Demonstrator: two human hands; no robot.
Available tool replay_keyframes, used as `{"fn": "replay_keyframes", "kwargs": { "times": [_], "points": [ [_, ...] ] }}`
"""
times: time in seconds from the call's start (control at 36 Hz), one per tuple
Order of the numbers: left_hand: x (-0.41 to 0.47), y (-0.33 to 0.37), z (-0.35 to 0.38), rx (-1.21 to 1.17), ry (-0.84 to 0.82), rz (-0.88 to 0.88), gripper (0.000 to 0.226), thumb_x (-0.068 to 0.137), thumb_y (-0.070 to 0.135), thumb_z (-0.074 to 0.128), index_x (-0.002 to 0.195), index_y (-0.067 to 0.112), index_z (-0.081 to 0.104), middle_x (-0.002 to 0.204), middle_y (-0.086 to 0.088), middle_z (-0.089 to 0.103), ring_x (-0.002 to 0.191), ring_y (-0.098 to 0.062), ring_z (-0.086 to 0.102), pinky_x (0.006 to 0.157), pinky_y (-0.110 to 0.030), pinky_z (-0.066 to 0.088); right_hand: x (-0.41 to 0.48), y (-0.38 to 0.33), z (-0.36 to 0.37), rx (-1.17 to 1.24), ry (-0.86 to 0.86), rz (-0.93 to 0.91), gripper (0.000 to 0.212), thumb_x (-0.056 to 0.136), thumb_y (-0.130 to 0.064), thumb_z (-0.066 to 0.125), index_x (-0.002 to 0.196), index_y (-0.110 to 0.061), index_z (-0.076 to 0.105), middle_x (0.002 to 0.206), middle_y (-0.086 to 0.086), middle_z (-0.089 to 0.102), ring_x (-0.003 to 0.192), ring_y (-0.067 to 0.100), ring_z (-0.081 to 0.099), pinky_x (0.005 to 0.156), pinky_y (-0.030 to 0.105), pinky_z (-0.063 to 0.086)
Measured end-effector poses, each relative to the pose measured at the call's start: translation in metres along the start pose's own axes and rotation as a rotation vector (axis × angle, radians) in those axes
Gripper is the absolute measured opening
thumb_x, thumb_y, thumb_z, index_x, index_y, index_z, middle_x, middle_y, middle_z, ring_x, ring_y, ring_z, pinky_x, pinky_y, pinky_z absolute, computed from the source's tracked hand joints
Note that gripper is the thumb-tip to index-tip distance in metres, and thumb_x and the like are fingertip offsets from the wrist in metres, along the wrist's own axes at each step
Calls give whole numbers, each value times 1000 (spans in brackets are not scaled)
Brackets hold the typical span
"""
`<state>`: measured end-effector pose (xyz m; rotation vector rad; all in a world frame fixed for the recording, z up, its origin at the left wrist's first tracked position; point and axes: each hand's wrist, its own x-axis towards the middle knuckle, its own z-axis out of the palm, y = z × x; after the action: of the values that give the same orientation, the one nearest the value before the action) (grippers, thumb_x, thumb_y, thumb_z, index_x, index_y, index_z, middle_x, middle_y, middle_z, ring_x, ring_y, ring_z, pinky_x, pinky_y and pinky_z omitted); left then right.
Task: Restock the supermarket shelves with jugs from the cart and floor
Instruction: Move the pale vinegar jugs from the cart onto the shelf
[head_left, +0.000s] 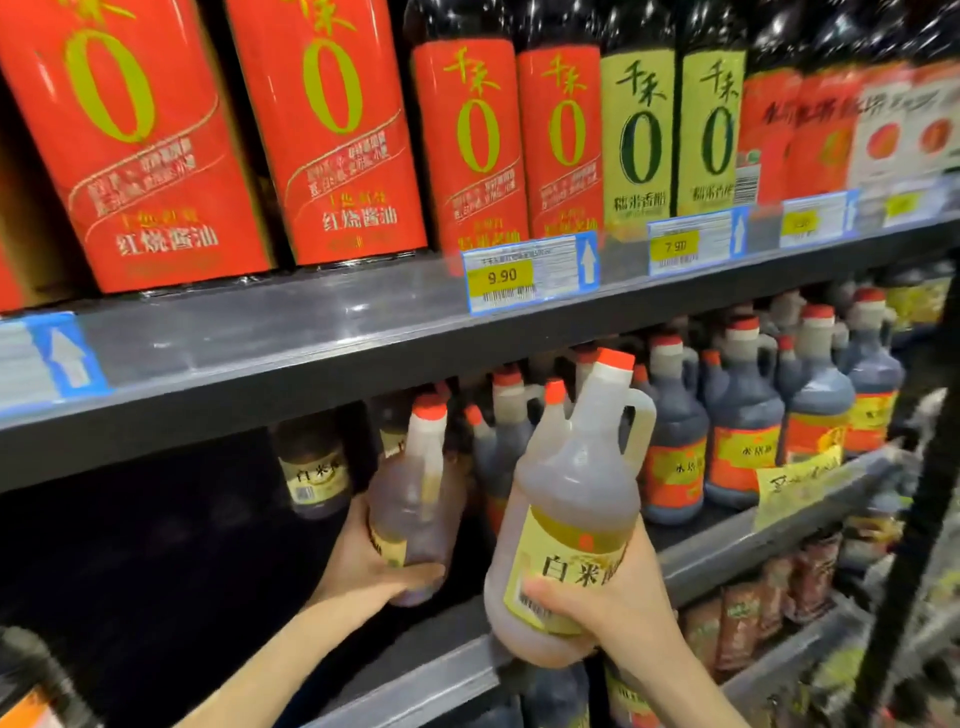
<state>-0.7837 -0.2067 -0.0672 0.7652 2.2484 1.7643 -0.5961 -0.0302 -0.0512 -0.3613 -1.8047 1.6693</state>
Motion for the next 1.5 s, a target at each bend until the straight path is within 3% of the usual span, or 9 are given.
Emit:
{"fn": "replay_keyframes", "kwargs": {
  "times": [0.08, 0.19, 0.31, 0.47, 0.58, 0.89, 1.08, 1.28, 1.5],
  "points": [
    [11, -5, -2, -39, 21, 35, 109, 27, 24, 96, 124, 23, 45, 113, -15, 65, 105, -27, 64, 90, -46, 50, 4, -1, 4, -11, 3, -11, 99, 25, -35, 87, 114, -25, 46, 102, -7, 65, 87, -4, 64, 65, 11, 51],
    [26, -6, 2, -42, 9, 64, 91, 39, 10, 88, 120, 17, 46, 108, -9, 68, 97, -13, 68, 77, -24, 53, 7, 2, 9, -16, 15, -10, 104, 24, -40, 87, 118, -26, 45, 106, -6, 65, 92, 2, 65, 70, 20, 53],
    [40, -14, 3, -61, 48, 14, 100, 33, 26, 90, 123, 14, 47, 107, -6, 69, 98, -17, 68, 81, -32, 53, 10, 4, 12, -12, 20, -7, 107, 23, -39, 86, 121, -26, 45, 108, -6, 65, 94, 3, 64, 74, 22, 53],
    [56, -18, 3, -70, 43, 7, 95, 34, 30, 88, 119, 14, 51, 101, -7, 71, 93, -15, 69, 73, -23, 53, 14, 2, 12, -10, -10, 8, 94, 27, -37, 87, 111, -35, 46, 103, -10, 66, 92, 2, 65, 70, 22, 54],
    [61, -13, 10, -23, 29, 108, 63, 45, 13, 90, 98, 27, 57, 85, 12, 74, 79, 0, 69, 66, -12, 51, 14, 2, 13, -12, -18, 5, 91, 27, -35, 87, 109, -35, 47, 101, -9, 67, 92, 3, 66, 70, 22, 54],
    [72, -12, 5, 61, -30, 119, 66, 53, 2, 90, 96, 34, 51, 84, 28, 70, 83, 12, 64, 69, -8, 49, 10, 5, 14, 11, -13, -3, 86, 30, -39, 85, 107, -29, 49, 97, -6, 67, 89, 3, 66, 69, 19, 54],
    [85, -2, -39, 105, -192, -72, 109, 33, 35, 93, 130, 17, 48, 119, 0, 67, 112, -17, 62, 101, -44, 47, 10, 7, 15, -26, -21, 2, 87, 31, -42, 86, 110, -31, 49, 99, -10, 67, 93, 4, 65, 76, 28, 55],
    [79, -6, -34, 115, -196, -56, 110, 32, 45, 95, 129, 18, 50, 118, 1, 68, 111, -14, 63, 100, -42, 48, 10, 8, 16, -19, -32, 4, 83, 36, -27, 89, 109, -31, 48, 96, -12, 66, 89, -1, 64, 68, 17, 53],
    [75, -17, -13, 80, -3, -21, 116, 30, 47, 95, 127, 6, 46, 116, -9, 66, 108, -21, 64, 92, -42, 53, 9, 5, 16, 32, -6, -62, 83, 30, -38, 83, 105, -25, 51, 93, -7, 67, 85, 0, 65, 65, 11, 51]
  ]
}}
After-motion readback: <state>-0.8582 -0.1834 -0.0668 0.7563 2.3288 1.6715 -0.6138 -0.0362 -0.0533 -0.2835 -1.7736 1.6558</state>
